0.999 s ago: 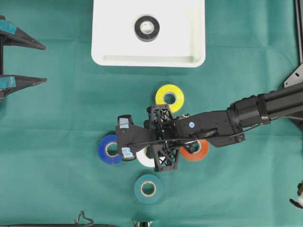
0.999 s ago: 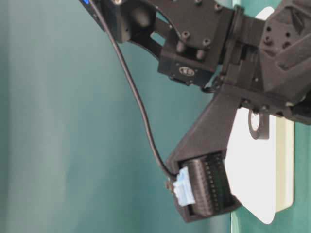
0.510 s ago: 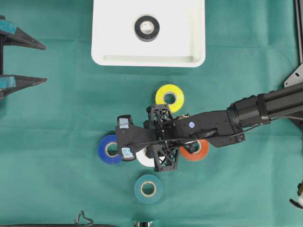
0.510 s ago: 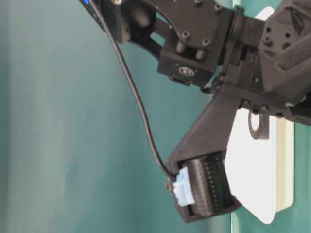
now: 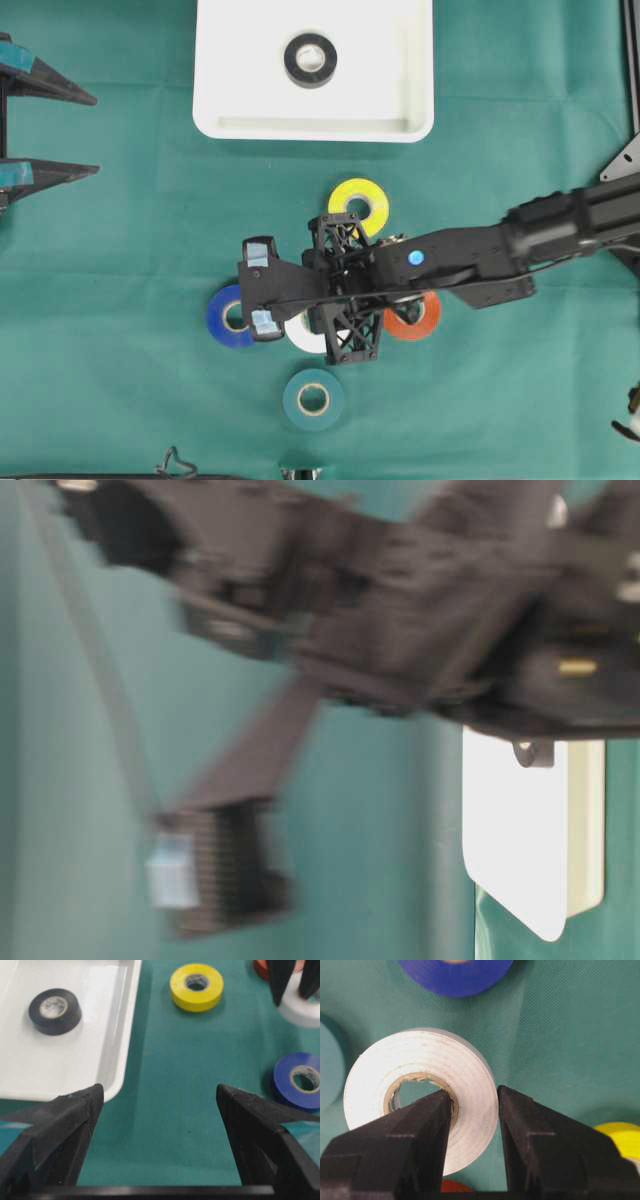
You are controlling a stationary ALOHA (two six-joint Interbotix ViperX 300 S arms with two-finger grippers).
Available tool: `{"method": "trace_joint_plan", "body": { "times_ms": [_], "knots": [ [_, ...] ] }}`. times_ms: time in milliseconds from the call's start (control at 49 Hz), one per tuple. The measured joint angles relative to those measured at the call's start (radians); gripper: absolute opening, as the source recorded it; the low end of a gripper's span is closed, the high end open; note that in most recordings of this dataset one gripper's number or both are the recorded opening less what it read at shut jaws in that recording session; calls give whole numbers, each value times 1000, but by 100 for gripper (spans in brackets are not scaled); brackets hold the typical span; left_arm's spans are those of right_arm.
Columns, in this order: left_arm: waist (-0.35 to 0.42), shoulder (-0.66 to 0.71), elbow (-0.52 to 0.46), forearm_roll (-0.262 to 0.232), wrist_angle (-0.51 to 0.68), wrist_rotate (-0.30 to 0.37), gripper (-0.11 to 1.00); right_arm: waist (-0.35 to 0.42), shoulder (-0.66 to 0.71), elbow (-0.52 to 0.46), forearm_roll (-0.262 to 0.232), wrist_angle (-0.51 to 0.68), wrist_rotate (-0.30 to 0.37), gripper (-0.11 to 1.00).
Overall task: Pick up the tape from a random location and place it into the white case.
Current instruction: 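Lift the white tape roll with the right gripper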
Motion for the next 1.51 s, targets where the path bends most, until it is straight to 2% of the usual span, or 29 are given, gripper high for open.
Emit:
{"method": "trace_joint_plan", "body": {
  "times_ms": [428,734,1509],
  "knots": [
    [2,0,0,-2,0,0,96,0,-117,-140,-60,301,2,29],
    [0,0,-2,0,0,0,96,0,-164,-245,-64,463,3,29],
    [0,0,0,0,0,0,96,0,-178,-270,-64,495,6,29]
  ]
}}
